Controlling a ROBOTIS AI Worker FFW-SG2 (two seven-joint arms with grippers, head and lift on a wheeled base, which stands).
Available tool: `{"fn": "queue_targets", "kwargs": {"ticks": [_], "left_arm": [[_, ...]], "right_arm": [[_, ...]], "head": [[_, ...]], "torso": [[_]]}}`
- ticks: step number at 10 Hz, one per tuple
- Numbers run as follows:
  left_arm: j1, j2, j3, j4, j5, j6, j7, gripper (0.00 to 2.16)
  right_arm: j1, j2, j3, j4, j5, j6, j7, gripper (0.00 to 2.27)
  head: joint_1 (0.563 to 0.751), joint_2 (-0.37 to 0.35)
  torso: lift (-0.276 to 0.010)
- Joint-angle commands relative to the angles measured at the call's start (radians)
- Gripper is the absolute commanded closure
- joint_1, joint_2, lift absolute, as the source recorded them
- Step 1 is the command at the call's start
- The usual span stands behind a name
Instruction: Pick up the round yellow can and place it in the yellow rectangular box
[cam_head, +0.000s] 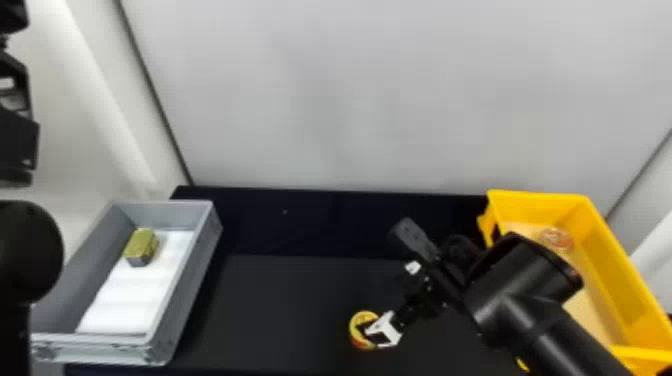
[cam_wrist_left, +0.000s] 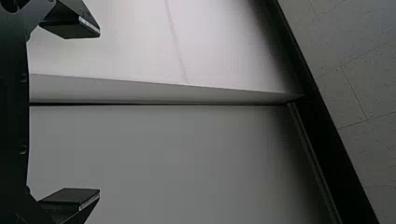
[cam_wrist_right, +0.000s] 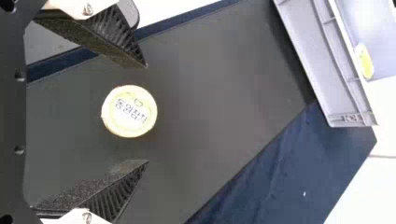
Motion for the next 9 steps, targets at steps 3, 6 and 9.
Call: {"fn": "queue_targets", "kwargs": {"ticks": [3, 6, 9], "left_arm": [[-0.01, -0.004, -0.007, 0.003, -0.003, -0.003, 0.0, 0.08], [-0.016, -0.007, -0.01, 0.006, -0.004, -0.006, 0.0, 0.08], [-0.019, -0.007, -0.013, 0.006, -0.006, -0.011, 0.0, 0.08]], "right_arm": [[-0.022, 0.005, 0.047, 0.099, 0.006, -0.081, 0.014, 0.02], [-0.025, 0.02, 0.055, 0.162, 0.006, -0.116, 0.016, 0.0], [-0.042, 0.034, 0.061, 0.229, 0.006, -0.182, 0.014, 0.0]], "head": [[0.694, 0.054], [0.694, 0.054], [0.694, 0.054]], "torso": [[-0.003], [-0.003], [-0.003]]}}
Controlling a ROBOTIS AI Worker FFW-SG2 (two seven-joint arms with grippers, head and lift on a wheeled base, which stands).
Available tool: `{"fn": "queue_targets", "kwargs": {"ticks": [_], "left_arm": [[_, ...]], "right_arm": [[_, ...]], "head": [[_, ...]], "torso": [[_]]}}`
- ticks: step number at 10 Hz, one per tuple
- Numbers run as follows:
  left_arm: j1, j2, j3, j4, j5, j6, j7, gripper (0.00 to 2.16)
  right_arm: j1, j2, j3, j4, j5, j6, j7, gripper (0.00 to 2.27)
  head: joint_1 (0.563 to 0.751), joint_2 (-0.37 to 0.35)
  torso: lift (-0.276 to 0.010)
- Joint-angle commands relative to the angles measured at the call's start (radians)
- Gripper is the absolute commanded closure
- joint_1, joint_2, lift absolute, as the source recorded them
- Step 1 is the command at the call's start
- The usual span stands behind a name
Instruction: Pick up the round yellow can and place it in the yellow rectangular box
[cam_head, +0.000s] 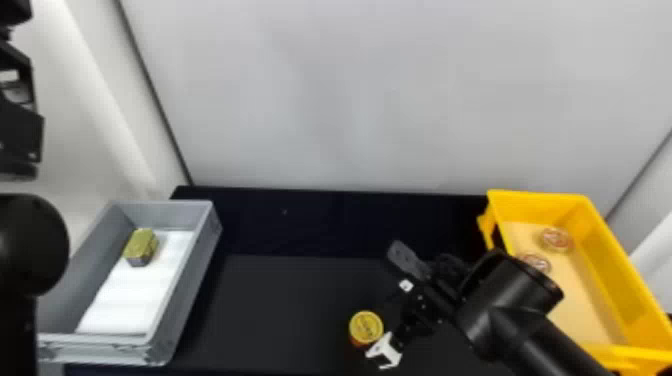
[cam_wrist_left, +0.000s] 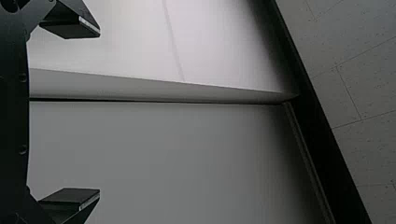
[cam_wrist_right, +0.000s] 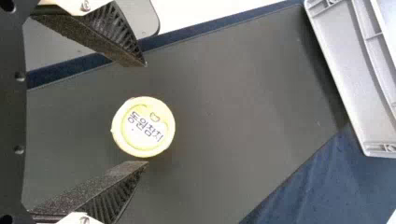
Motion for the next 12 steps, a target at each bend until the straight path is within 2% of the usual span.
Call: {"fn": "queue_targets", "kwargs": {"ticks": [1, 4, 12], "left_arm": [[-0.001, 0.0, -0.001, 0.002, 0.0, -0.004, 0.0, 0.08], [-0.001, -0.002, -0.002, 0.005, -0.002, -0.016, 0.0, 0.08], [-0.004, -0.009, -0.009, 0.011, -0.003, -0.027, 0.0, 0.08]], "right_arm": [[-0.016, 0.018, -0.003, 0.058, 0.0, -0.056, -0.006, 0.0], [-0.028, 0.035, -0.003, 0.115, 0.0, -0.099, -0.018, 0.0], [-0.042, 0.044, 0.003, 0.182, -0.003, -0.16, -0.03, 0.0]], "head": [[0.694, 0.054], [0.694, 0.054], [0.694, 0.054]], "torso": [[-0.003], [-0.003], [-0.003]]}}
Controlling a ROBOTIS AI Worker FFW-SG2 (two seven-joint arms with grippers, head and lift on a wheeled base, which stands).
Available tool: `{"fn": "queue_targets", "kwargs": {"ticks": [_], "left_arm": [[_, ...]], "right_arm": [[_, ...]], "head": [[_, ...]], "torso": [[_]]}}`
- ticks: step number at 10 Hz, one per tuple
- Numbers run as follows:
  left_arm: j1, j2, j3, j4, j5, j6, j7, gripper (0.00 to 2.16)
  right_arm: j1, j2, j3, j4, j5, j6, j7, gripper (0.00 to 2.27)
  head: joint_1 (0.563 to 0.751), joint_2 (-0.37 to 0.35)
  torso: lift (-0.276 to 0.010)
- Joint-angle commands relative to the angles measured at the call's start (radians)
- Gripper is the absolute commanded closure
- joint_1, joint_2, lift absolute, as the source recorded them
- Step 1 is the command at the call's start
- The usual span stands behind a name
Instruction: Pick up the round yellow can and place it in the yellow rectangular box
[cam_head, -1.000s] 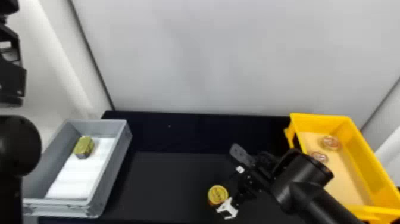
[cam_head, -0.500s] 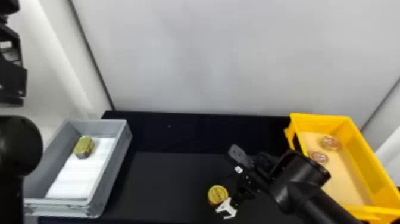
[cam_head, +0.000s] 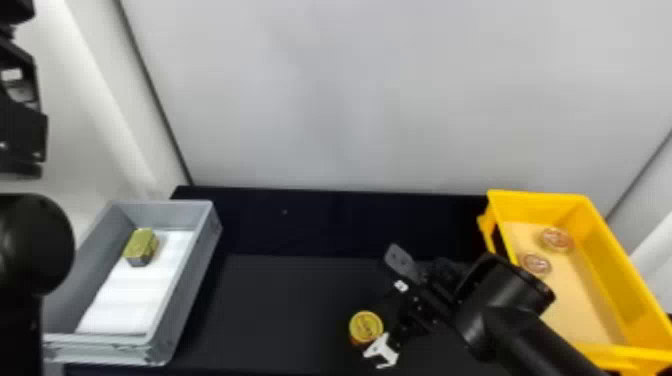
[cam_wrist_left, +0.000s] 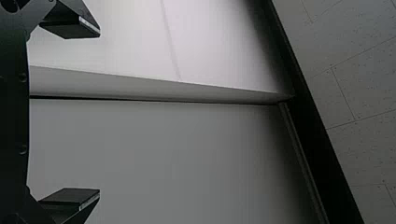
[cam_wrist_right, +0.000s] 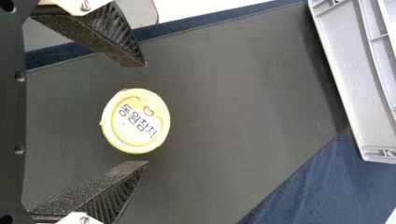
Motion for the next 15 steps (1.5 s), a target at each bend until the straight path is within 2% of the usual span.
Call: {"fn": "queue_targets", "kwargs": {"ticks": [1, 8, 9, 12, 15], "left_arm": [[-0.003, -0.002, -0.004, 0.003, 0.0, 0.0, 0.0, 0.08], [-0.006, -0.007, -0.01, 0.012, 0.0, -0.013, 0.0, 0.08], [-0.006, -0.007, -0.01, 0.012, 0.0, -0.013, 0.0, 0.08], [-0.006, -0.008, -0.01, 0.012, -0.002, -0.013, 0.0, 0.08], [-0.006, -0.008, -0.01, 0.012, -0.002, -0.013, -0.001, 0.08]], "right_arm": [[-0.001, 0.009, 0.0, 0.023, -0.001, -0.017, -0.003, 0.0], [-0.011, 0.026, -0.004, 0.089, -0.004, -0.06, -0.022, 0.02], [-0.012, 0.026, -0.001, 0.089, -0.004, -0.061, -0.025, 0.08], [-0.012, 0.027, -0.003, 0.087, -0.007, -0.058, -0.035, 0.55], [-0.017, 0.027, -0.003, 0.084, -0.007, -0.054, -0.035, 0.66]], "head": [[0.694, 0.054], [0.694, 0.054], [0.694, 0.054], [0.694, 0.054], [0.694, 0.054]], "torso": [[-0.003], [-0.003], [-0.003], [-0.003], [-0.003]]}}
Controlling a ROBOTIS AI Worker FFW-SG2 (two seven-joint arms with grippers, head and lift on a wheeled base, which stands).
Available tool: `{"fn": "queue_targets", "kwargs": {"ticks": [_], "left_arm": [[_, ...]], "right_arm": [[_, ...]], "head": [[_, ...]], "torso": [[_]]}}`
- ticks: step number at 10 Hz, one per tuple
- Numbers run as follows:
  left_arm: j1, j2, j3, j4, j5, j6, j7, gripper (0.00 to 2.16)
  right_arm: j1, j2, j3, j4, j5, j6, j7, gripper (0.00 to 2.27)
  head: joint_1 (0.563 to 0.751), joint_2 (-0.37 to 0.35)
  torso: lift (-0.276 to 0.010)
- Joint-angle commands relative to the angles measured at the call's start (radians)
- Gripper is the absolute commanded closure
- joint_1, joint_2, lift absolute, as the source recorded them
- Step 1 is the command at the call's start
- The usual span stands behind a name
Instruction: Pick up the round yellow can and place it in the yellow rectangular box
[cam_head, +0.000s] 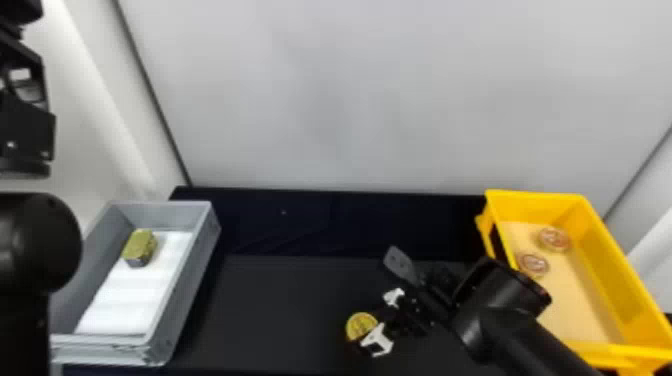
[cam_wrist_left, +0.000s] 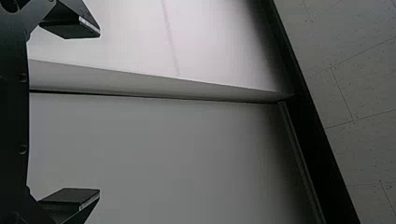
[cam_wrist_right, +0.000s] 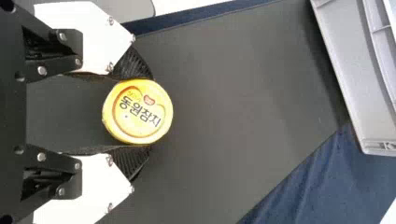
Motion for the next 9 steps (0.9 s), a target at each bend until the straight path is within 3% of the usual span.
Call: {"fn": "queue_targets", "kwargs": {"ticks": [1, 4, 9], "left_arm": [[0.001, 0.0, 0.0, 0.0, 0.0, 0.0, 0.0, 0.08], [0.005, 0.001, 0.006, 0.0, 0.0, 0.0, 0.0, 0.08], [0.026, 0.003, 0.031, -0.022, -0.005, 0.02, 0.0, 0.08]], "right_arm": [[-0.004, 0.0, 0.002, -0.004, 0.0, -0.003, 0.001, 0.66], [-0.005, -0.002, 0.002, -0.023, 0.0, 0.007, 0.011, 0.66], [0.041, -0.06, -0.106, -0.337, 0.087, 0.151, 0.058, 0.66]], "head": [[0.694, 0.054], [0.694, 0.054], [0.694, 0.054]], "torso": [[-0.003], [-0.003], [-0.003]]}}
